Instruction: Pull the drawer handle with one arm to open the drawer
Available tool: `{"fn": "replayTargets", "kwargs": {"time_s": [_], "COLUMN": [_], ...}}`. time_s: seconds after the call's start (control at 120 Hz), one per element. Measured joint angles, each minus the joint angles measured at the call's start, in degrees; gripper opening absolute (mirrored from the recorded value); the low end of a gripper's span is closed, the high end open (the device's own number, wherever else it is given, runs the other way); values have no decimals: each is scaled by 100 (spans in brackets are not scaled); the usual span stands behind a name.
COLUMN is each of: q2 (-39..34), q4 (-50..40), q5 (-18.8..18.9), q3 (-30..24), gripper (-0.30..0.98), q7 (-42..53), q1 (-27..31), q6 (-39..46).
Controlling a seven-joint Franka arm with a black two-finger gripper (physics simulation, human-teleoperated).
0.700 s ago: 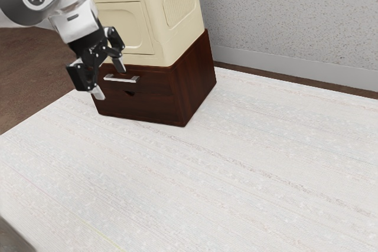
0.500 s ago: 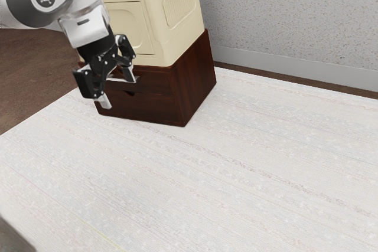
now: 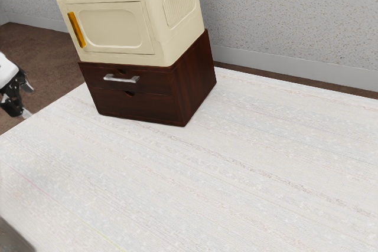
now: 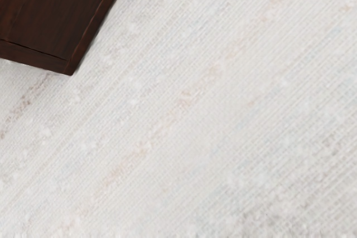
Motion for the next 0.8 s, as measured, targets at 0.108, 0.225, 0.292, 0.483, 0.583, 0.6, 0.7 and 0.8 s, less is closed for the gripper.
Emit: {"fn": "replayTargets", "kwargs": {"time_s": [0.108,0.225,0.292,0.483,0.583,0.6,0.7,0.8], "q2": [176,257,273,448,592,618,760,936], "q4": [34,73,86,181,285,301,409,550], "q5": [-45,-128,-158,-255,-278,-280,-289,-293], "q3": [-111,-140,-240,-567,-724,-746,-862,-978], "gripper": [63,60,58,54,52,51,50,50], "q7": [53,94,115,163,183,186,202,216], "q1": [-463,-506,-464,-483,-486,-486,-482,-481], "q6": [631,1047,1188,1400,1453,1460,1489,1506]}}
